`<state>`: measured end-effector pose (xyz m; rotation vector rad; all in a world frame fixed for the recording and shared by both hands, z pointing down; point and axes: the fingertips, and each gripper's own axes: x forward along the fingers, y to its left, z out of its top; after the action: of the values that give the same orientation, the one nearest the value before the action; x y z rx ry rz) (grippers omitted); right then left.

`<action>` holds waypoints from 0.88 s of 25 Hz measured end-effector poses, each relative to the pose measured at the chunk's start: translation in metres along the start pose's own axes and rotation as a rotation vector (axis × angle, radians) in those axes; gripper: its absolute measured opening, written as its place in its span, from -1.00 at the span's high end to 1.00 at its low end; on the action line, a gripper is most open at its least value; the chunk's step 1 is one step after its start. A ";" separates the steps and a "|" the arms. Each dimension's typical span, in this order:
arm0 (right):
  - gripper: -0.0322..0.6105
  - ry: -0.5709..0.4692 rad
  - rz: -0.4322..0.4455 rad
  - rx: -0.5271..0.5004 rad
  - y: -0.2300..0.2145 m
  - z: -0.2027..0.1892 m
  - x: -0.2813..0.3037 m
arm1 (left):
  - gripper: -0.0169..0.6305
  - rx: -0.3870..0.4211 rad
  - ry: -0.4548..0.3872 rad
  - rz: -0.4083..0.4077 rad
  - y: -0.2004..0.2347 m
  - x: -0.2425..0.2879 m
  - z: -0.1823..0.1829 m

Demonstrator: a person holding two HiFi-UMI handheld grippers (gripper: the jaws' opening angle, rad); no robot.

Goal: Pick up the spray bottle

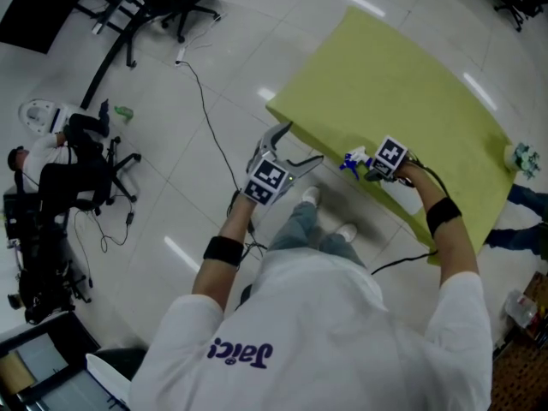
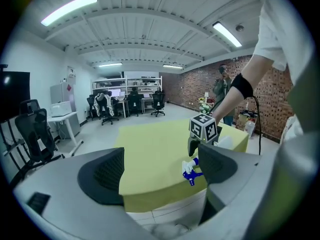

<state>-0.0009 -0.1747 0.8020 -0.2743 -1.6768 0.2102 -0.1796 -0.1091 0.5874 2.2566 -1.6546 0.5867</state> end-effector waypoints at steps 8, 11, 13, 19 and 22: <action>-0.21 0.033 -0.104 -0.058 -0.017 0.008 0.007 | -0.51 -0.027 -0.049 0.026 0.001 -0.006 0.004; -0.15 0.069 -0.105 -0.047 -0.013 0.001 0.008 | -0.51 -0.043 -0.065 0.036 0.003 -0.010 0.004; -0.10 0.125 -0.157 -0.033 -0.019 -0.009 0.003 | -0.51 -0.060 -0.084 0.043 0.006 -0.013 0.008; 0.22 0.062 -0.169 -0.044 -0.016 0.006 0.003 | -0.52 -0.089 -0.155 0.059 0.006 -0.018 0.019; 0.23 0.161 -0.183 0.001 -0.016 -0.013 0.002 | -0.51 -0.097 -0.174 0.070 0.006 -0.019 0.021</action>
<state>0.0113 -0.1900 0.8107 -0.1319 -1.5314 0.0508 -0.1868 -0.1042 0.5596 2.2424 -1.8079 0.3257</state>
